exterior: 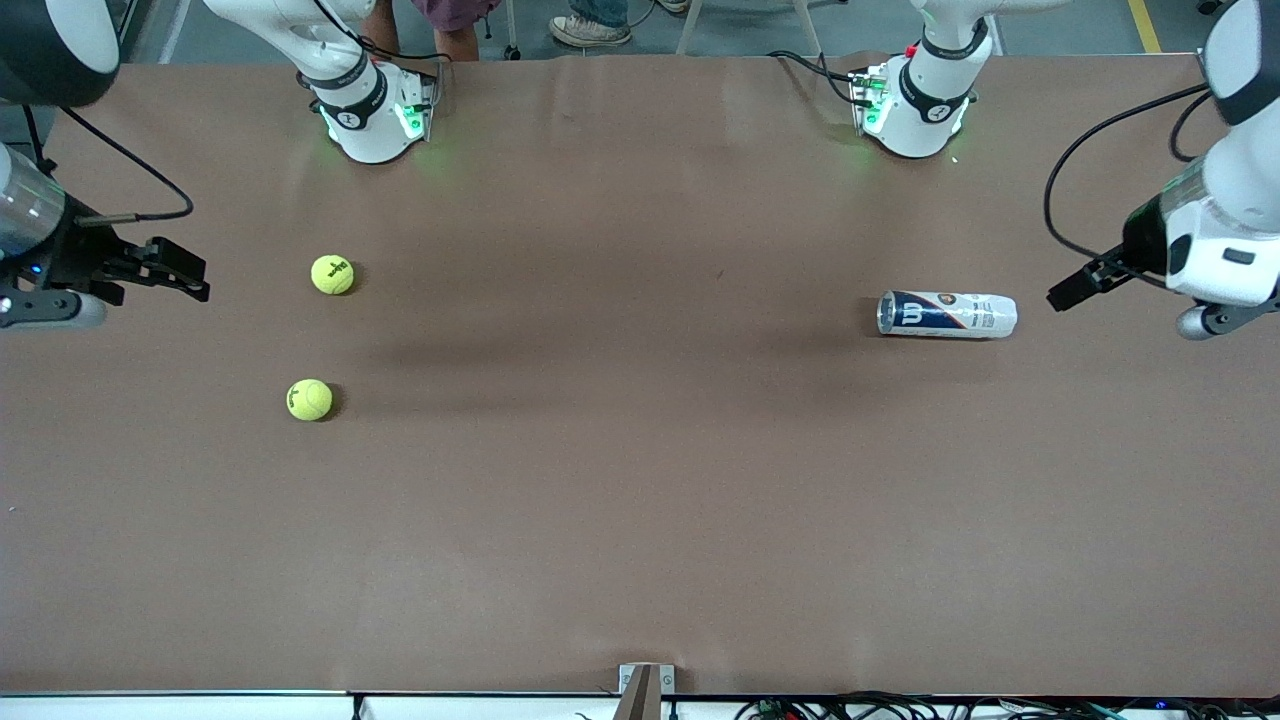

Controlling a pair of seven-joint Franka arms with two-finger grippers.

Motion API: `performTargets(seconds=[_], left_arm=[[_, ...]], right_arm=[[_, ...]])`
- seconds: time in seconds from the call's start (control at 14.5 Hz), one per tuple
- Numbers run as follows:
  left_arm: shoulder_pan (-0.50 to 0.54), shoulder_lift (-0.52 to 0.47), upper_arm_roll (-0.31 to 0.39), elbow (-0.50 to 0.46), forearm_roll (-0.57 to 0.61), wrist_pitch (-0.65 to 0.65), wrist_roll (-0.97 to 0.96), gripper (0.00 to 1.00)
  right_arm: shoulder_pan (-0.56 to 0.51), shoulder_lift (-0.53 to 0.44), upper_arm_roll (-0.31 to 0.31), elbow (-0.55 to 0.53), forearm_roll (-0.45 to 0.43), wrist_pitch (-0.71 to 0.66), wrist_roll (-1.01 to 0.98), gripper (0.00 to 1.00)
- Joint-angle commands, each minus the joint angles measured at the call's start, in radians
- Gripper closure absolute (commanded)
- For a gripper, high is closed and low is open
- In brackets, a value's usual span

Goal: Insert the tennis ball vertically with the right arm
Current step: 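Grasp the white can with the left gripper while the right gripper grasps a ball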

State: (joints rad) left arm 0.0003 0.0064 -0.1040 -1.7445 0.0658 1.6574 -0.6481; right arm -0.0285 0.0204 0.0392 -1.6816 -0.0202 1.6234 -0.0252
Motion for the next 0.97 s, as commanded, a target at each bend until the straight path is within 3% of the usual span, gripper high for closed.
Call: performTargets(seconds=[0.0,0.41,0.9], left_arm=[[0.000,-0.033,-0.054,-0.121,0.083,0.077,-0.207,0.00],[0.000,-0.040,-0.118,-0.286,0.164,0.208,-0.663,0.00],[-0.002,-0.026,-0.163,-0.484,0.320,0.320,-0.993,0.00]], right_arm=[[-0.034,-0.017,0.007,-0.114,-0.015,0.027,-0.006,0.00],[-0.067,-0.095,0.007,-0.484,-0.014,0.259,-0.006,0.00],[-0.068,-0.089,0.007,-0.630,-0.014,0.285,-0.006,0.00]])
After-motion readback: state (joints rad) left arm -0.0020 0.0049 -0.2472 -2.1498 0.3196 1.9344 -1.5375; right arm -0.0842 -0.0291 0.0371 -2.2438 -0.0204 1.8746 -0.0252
